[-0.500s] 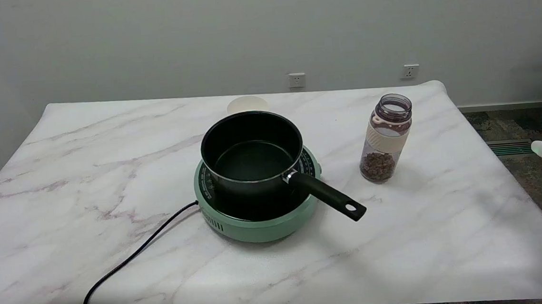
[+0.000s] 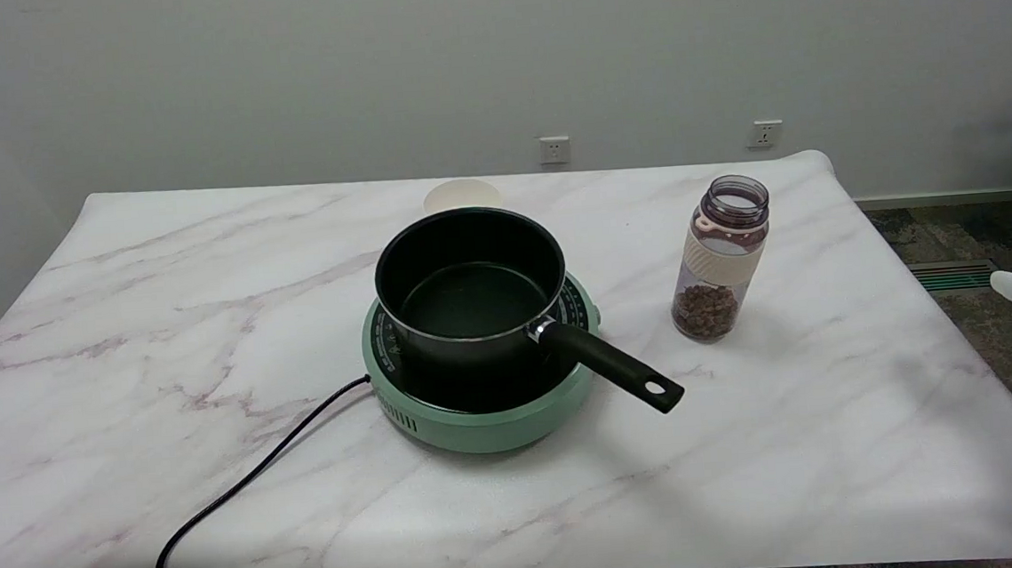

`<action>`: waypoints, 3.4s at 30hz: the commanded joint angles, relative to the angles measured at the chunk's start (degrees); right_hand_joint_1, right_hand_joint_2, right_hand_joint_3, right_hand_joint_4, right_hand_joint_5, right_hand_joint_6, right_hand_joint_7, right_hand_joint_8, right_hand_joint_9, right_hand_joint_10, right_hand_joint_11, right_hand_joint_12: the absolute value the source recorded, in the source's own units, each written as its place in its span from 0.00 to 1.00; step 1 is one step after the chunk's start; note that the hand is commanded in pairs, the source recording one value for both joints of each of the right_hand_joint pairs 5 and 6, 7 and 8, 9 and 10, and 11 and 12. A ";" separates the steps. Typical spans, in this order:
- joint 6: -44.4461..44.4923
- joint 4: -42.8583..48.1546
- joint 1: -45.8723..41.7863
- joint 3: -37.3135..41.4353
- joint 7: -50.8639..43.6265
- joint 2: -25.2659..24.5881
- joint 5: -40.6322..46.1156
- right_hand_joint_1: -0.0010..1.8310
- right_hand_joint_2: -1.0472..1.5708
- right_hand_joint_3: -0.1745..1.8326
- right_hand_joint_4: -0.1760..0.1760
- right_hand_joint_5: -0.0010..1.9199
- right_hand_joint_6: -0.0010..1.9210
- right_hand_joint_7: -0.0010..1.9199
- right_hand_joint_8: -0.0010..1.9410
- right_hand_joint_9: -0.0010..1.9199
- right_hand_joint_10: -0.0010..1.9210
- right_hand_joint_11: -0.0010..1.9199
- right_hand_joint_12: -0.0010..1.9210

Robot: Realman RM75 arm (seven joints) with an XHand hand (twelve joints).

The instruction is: Pick up the bottle.

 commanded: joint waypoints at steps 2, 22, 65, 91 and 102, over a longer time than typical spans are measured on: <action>0.56 1.45 -0.58 -0.45 -5.34 -0.99 1.91 0.66 0.35 0.63 0.50 0.40 0.40 0.63 0.63 0.64 0.64 0.62 0.62; -3.45 8.65 2.45 -8.53 8.09 0.52 8.15 0.69 0.18 0.65 0.50 0.18 0.18 0.43 0.42 0.44 0.44 0.50 0.50; 1.84 14.32 4.43 -27.19 43.80 -0.61 8.71 0.61 0.12 0.53 0.50 0.10 0.10 0.25 0.25 0.28 0.28 0.35 0.35; -8.05 13.11 11.23 -32.81 40.58 0.92 -2.40 0.61 0.07 0.46 0.50 0.11 0.11 0.24 0.24 0.27 0.27 0.32 0.32; -12.47 16.06 12.51 -32.65 31.58 0.29 -2.25 0.61 0.08 0.49 0.50 0.17 0.17 0.30 0.29 0.29 0.29 0.33 0.33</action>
